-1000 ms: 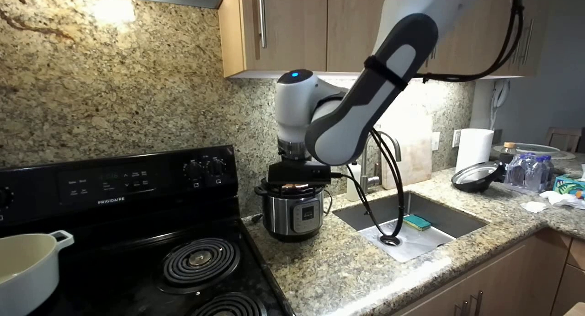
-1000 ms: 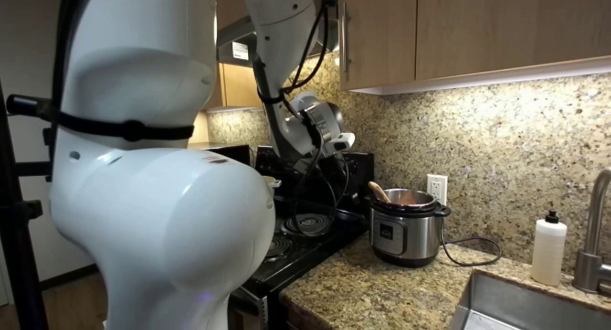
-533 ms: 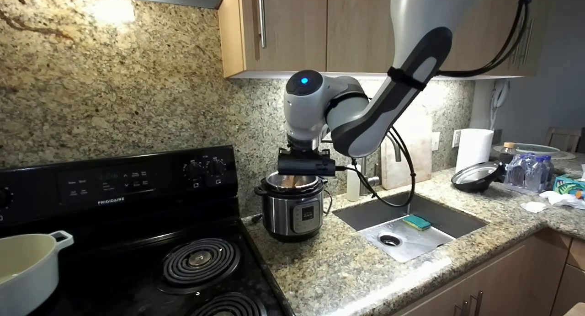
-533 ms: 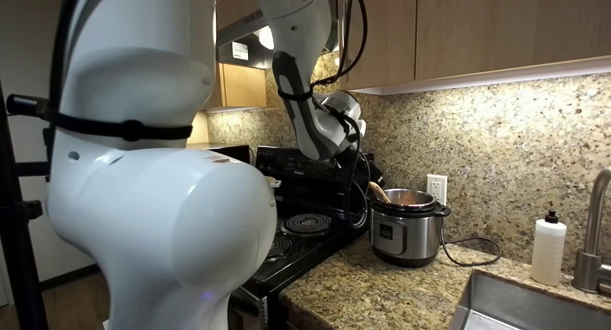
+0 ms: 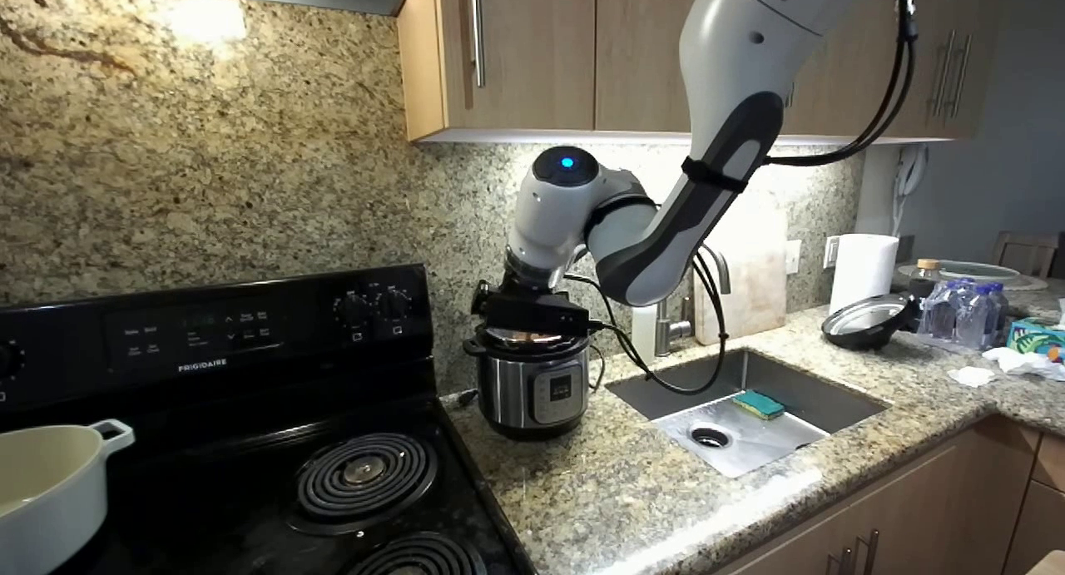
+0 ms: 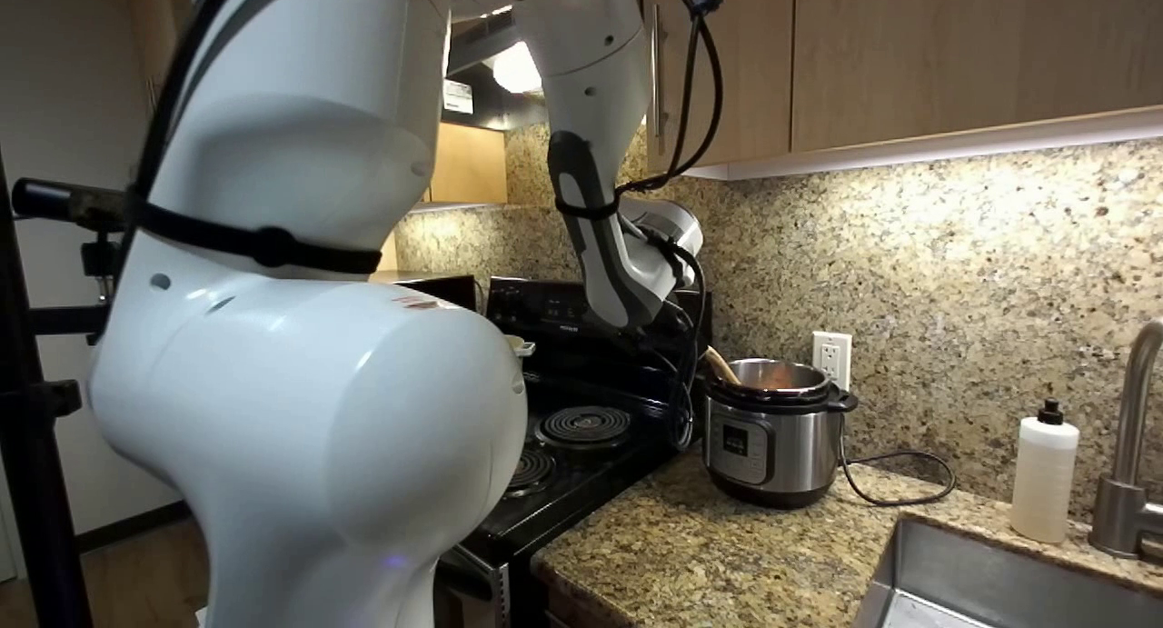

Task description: Remove the cooking stick from the rice cooker and put it on the counter

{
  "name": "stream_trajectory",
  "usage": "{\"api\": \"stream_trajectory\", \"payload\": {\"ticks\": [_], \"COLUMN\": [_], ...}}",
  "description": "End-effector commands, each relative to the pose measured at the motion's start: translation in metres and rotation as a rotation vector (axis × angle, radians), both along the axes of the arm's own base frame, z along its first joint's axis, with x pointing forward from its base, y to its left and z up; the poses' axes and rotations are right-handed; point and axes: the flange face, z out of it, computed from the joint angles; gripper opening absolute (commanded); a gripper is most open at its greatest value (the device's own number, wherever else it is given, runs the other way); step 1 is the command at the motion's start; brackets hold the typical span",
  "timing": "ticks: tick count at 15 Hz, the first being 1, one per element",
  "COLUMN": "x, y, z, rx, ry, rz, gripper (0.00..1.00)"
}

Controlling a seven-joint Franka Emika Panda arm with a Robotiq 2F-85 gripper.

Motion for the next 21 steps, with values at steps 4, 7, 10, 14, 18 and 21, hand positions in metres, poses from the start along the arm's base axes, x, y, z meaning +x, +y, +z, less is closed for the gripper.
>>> {"api": "stream_trajectory", "payload": {"ticks": [4,7,10,14,18,21], "x": [0.012,0.013,0.018,0.020,0.021,0.022], "y": [-0.018,-0.020,-0.021,-0.023,-0.024,-0.023], "z": [0.001,0.000,0.002,0.001,0.000,0.000], "rx": [-0.084,-0.130,-0.184,-0.234,-0.237,-0.239], "ry": [0.005,0.020,0.009,0.029,0.033,0.034], "rz": [0.057,0.088,0.095,0.087,0.082,0.075], "gripper": [1.00,1.00,1.00,0.73,0.47,0.26]}}
